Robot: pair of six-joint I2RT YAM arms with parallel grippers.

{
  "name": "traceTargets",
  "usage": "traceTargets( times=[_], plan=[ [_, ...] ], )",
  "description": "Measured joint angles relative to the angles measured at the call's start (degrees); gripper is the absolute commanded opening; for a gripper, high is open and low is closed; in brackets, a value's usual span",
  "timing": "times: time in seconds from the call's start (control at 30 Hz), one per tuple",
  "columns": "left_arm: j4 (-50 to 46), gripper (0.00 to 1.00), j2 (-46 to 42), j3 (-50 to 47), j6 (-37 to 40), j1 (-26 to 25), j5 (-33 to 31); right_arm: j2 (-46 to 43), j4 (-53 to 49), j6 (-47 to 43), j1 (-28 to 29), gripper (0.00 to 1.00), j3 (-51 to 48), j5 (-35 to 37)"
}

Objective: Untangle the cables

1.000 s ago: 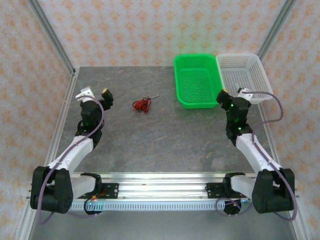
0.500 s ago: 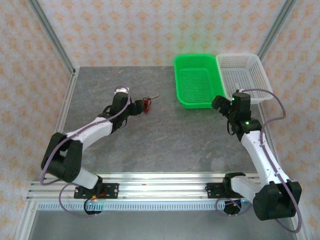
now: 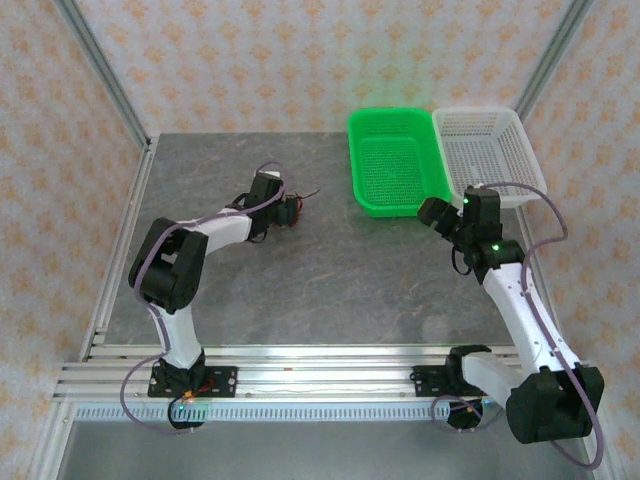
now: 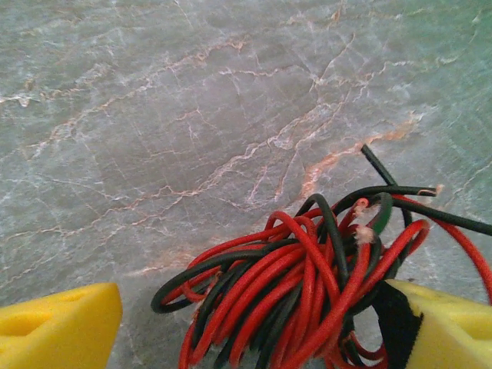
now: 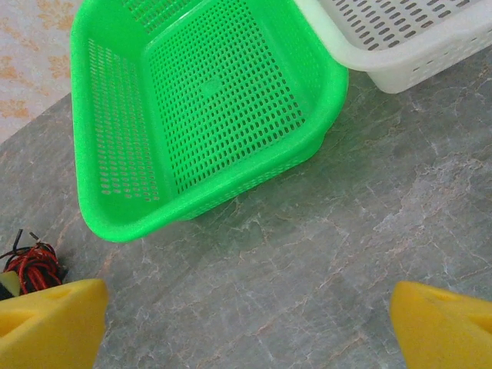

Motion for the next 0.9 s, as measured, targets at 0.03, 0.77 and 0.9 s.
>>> traceTargets(
  times=[0.03, 0.77, 0.9],
  plan=[
    [0.0, 0.87, 0.6, 0.3, 0.2, 0.0, 0.0, 0.0, 0.0, 0.0, 0.0, 0.94, 0.0, -0.1],
    [2.9, 0.00, 0.8, -4.0, -0.5, 0.0, 7.2, 0.5, 0.0, 0.4, 0.9, 0.94, -0.5, -4.6],
    [0.2, 0.00, -4.3, -7.2, -4.3, -0.3, 9.3, -0.7, 0.1, 0.4, 4.9, 0.93, -0.5, -6.6]
  ],
)
